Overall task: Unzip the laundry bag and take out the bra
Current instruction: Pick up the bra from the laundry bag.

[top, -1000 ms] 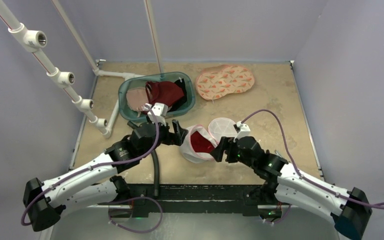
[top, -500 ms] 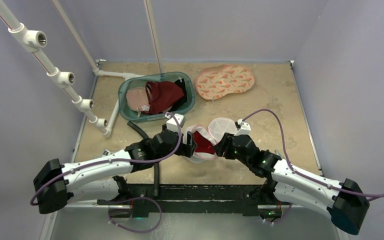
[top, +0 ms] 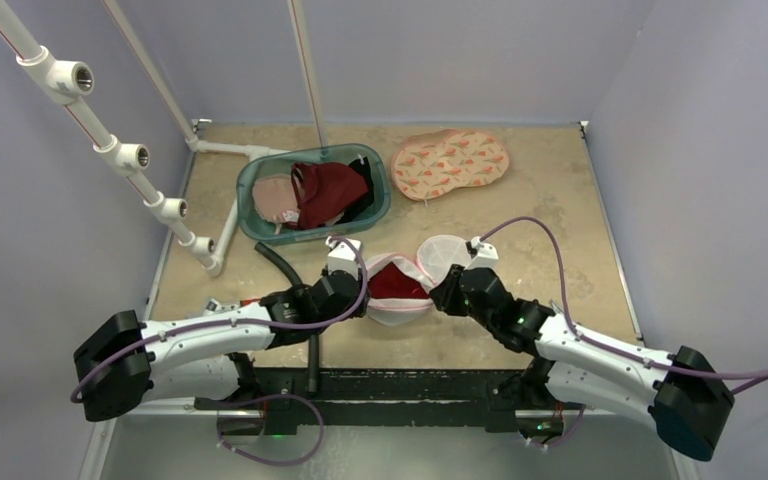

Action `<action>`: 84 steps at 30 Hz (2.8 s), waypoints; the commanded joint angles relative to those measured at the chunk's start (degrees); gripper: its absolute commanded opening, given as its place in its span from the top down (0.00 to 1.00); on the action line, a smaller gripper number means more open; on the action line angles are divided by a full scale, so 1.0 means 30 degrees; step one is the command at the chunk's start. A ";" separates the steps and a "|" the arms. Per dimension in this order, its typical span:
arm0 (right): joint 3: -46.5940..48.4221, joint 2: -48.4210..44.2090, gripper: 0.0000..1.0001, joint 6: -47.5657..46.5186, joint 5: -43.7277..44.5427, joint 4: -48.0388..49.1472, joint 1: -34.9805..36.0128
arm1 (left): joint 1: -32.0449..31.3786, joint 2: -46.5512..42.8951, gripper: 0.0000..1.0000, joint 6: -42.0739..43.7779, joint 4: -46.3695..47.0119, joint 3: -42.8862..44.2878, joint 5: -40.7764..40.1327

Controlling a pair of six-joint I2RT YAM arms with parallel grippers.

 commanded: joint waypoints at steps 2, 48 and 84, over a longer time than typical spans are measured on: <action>-0.0242 -0.0321 0.79 -0.0646 0.0285 0.1360 0.0052 | -0.0133 -0.0938 0.69 -0.0555 0.0314 -0.1095 -0.0413; -0.1625 -0.2514 1.00 -0.3329 -0.1505 0.2477 0.0336 | 0.3760 0.5169 0.29 0.4850 -0.0664 0.5331 0.6989; -0.1953 -0.2985 1.00 -0.3092 -0.1554 0.2577 0.0339 | 0.4210 0.6976 0.69 0.4239 0.3076 0.3563 1.1721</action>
